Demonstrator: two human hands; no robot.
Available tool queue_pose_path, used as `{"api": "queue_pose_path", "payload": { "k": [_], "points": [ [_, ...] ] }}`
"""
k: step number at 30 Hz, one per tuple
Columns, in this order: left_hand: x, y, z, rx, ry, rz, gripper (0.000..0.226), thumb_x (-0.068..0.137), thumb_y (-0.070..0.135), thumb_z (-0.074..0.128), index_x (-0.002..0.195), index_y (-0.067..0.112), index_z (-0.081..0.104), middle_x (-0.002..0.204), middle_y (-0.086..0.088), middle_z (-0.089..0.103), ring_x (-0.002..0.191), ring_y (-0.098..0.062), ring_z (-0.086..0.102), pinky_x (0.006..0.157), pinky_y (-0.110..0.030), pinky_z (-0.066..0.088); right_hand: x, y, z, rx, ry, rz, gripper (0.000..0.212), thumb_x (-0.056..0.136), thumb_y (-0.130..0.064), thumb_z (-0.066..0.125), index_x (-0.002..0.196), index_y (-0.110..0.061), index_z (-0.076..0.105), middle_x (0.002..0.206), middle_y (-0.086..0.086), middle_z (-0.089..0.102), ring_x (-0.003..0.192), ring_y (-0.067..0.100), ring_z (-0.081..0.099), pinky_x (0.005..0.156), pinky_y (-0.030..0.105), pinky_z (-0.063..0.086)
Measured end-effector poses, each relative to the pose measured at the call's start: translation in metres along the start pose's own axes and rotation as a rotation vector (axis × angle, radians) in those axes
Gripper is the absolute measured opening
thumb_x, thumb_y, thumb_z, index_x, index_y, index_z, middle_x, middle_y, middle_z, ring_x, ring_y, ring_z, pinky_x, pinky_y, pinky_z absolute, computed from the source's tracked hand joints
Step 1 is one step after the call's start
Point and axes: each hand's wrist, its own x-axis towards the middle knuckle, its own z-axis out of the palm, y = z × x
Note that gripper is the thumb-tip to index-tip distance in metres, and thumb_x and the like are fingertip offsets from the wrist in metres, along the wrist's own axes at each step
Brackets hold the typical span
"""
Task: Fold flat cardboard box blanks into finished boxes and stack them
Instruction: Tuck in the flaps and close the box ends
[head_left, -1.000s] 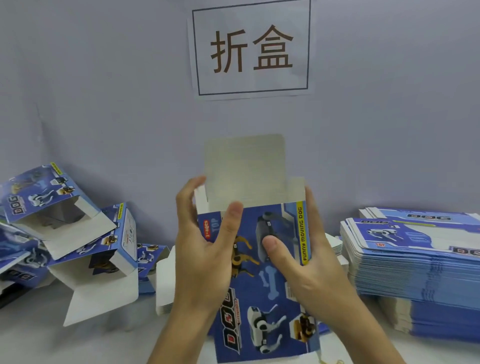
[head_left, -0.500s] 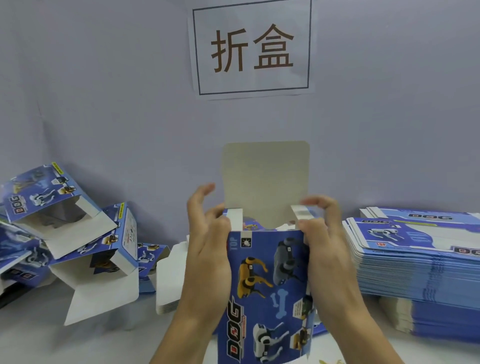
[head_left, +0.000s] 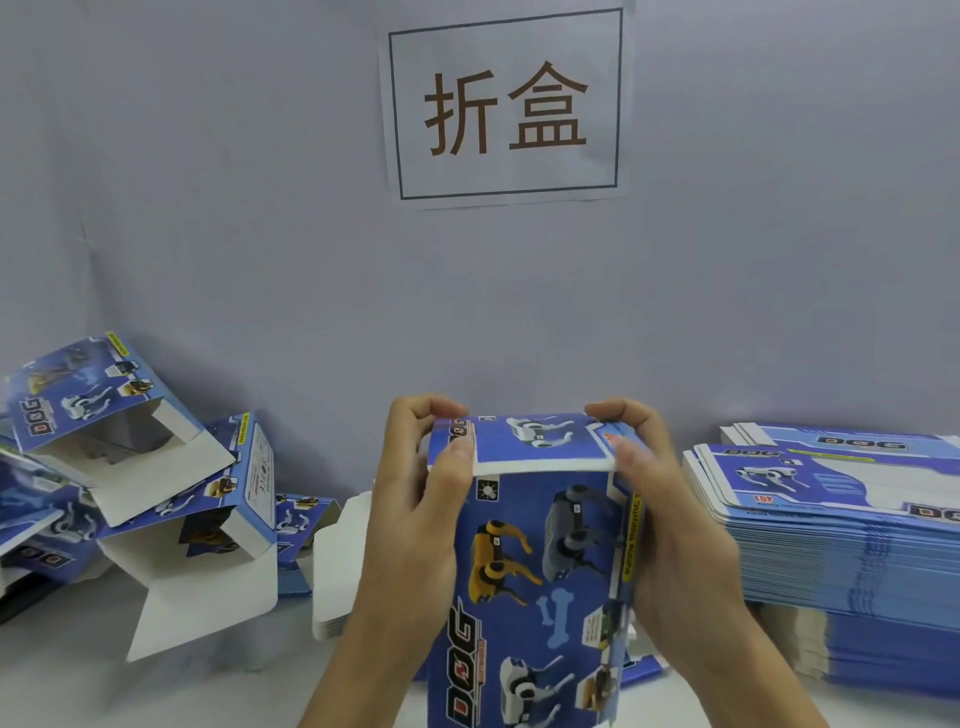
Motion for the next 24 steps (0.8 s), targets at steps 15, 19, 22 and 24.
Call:
{"api": "queue_pose_path", "payload": {
  "k": [15, 19, 22, 24],
  "points": [
    [-0.001, 0.017, -0.011, 0.279, -0.067, 0.190, 0.048, 0.089, 0.067, 0.052, 0.112, 0.026, 0.062, 0.121, 0.010, 0.065, 0.113, -0.020, 0.067, 0.062, -0.027, 0.061, -0.020, 0.011, 0.000, -0.156, 0.053, -0.196, 0.033, 0.094, -0.032, 0.056, 0.123, -0.019, 0.061, 0.098, -0.003, 0.073, 0.095, 0.016, 0.072, 0.066, 0.023, 0.059],
    [-0.003, 0.014, -0.008, 0.199, -0.065, 0.092, 0.032, 0.085, 0.055, 0.050, 0.105, 0.034, 0.064, 0.116, 0.011, 0.067, 0.109, -0.023, 0.069, 0.061, -0.031, 0.061, -0.019, 0.009, 0.007, -0.082, 0.075, -0.165, 0.035, 0.084, -0.052, 0.056, 0.110, -0.030, 0.064, 0.091, 0.001, 0.074, 0.087, 0.027, 0.073, 0.064, 0.032, 0.060],
    [-0.003, 0.017, -0.002, 0.205, -0.035, 0.113, 0.029, 0.084, 0.055, 0.051, 0.101, 0.036, 0.063, 0.100, 0.001, 0.071, 0.096, -0.024, 0.073, 0.056, -0.028, 0.060, -0.016, 0.007, 0.015, -0.036, 0.149, -0.170, 0.034, 0.083, -0.059, 0.056, 0.099, -0.030, 0.063, 0.082, 0.002, 0.074, 0.074, 0.021, 0.074, 0.055, 0.028, 0.058],
    [-0.001, 0.021, 0.001, 0.232, -0.016, 0.148, 0.024, 0.087, 0.053, 0.051, 0.097, 0.034, 0.064, 0.091, -0.001, 0.071, 0.085, -0.024, 0.074, 0.054, -0.027, 0.059, -0.015, 0.007, 0.017, -0.025, 0.173, -0.174, 0.032, 0.088, -0.057, 0.059, 0.097, -0.027, 0.063, 0.078, 0.002, 0.072, 0.071, 0.017, 0.074, 0.053, 0.023, 0.056]
  ]
}}
